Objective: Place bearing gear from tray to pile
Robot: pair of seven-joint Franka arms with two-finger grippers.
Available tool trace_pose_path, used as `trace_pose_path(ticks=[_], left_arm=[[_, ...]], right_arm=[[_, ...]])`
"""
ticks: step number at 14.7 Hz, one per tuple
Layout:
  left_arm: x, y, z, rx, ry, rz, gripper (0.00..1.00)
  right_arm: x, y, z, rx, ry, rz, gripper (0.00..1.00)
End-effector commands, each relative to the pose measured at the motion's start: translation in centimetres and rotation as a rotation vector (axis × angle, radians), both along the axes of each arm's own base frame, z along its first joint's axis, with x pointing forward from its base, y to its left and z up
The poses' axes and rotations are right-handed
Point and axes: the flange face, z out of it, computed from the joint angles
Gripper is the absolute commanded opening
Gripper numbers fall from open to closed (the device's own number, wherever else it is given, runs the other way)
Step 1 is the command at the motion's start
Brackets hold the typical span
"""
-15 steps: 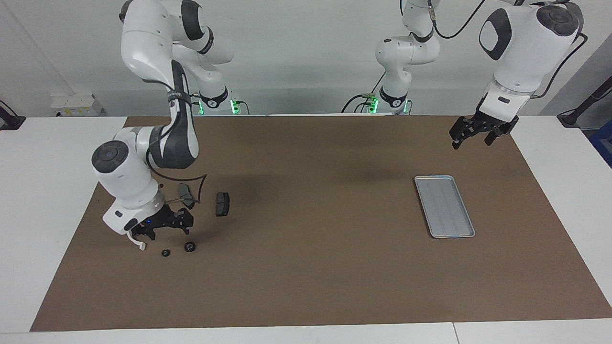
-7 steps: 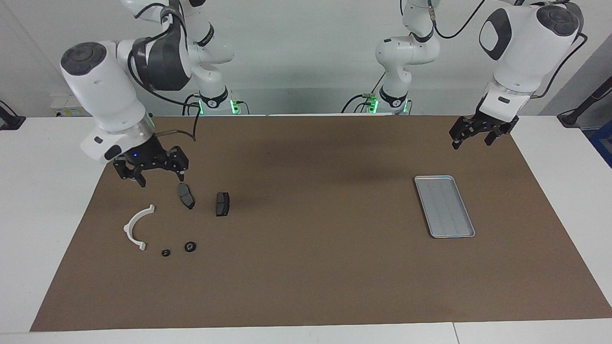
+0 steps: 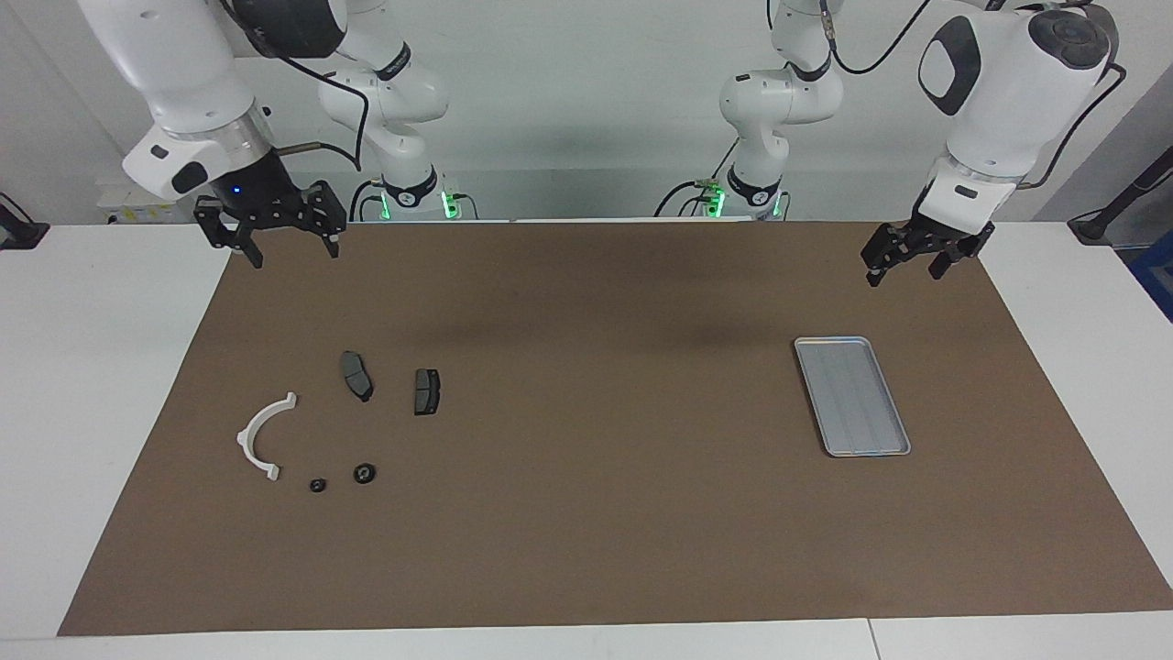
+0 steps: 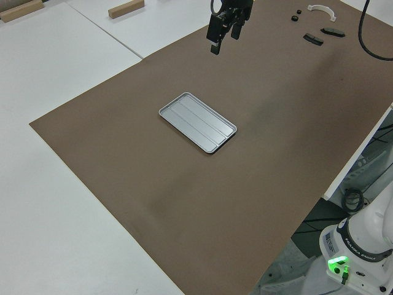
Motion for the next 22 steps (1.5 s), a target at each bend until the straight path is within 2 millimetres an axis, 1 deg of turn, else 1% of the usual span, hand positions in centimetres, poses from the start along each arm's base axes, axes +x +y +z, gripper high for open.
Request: trace_pose_path(ticks=[1,3,5,11,22], left_arm=[[-0.47,0.00,0.42,-0.007,0.002,-0.007,1.00],[-0.48,0.00,0.35,-0.007,0.004,-0.007,1.00],[-0.48,0.00,0.35,-0.007,0.004,-0.007,1.00],[-0.48,-0.09,0.42,-0.007,0.002,-0.009,1.00],[-0.47,0.00,0.42,-0.007,0.002,-0.007,1.00]], right_arm=[[-1.33,0.08,0.18,0.001,0.012,-0.017,1.00],[-1.28,0.30,-0.20,-0.003,0.018,-0.100,1.00],[-1.30,0.66,-0.29,-0.009,0.021,-0.131,1.00],[-0.97,0.40,-0.62,0.001,0.021,-0.070,1.00],[-0.89,0.69,-0.44,-0.002,0.018,-0.064,1.00]])
